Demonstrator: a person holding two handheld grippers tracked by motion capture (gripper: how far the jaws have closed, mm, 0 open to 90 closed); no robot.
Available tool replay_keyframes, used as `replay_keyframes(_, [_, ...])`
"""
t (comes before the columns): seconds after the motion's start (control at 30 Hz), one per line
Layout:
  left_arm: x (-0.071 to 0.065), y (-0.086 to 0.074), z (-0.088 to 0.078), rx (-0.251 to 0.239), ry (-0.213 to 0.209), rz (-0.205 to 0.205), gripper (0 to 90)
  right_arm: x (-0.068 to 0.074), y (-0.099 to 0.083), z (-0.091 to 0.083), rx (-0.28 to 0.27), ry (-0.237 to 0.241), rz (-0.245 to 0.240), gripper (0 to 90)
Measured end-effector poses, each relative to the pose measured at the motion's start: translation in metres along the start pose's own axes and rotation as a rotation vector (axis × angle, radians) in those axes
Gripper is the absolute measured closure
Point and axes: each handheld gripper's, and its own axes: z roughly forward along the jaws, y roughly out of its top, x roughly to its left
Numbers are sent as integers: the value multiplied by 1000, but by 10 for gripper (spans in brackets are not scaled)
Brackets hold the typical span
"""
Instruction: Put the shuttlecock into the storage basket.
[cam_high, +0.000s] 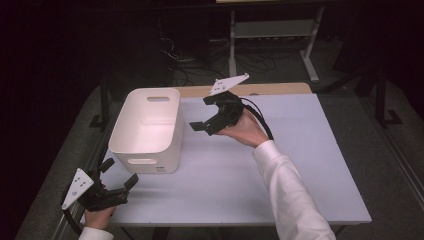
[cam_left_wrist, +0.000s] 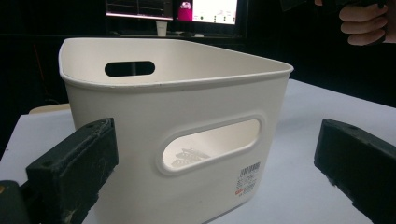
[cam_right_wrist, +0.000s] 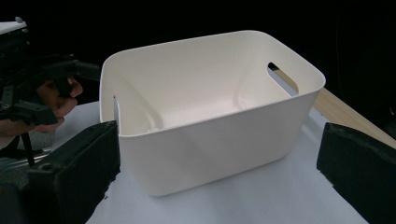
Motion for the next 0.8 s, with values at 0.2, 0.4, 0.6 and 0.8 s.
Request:
replay_keyframes(0.2, [0, 0, 0, -1, 0, 0, 0, -2, -5, -11, -19, -13, 2, 0])
replay_keyframes(0.4, [0, 0, 0, 9, 2, 6, 0, -3, -11, -21, -22, -23, 3, 0])
replay_keyframes(0.6, [0, 0, 1, 10, 3, 4, 0, -4, -18, -29, -24, -35, 6, 0])
replay_keyframes(0.8, [0, 0, 0, 9, 4, 4, 0, -5, -26, -38, -30, -51, 9, 0])
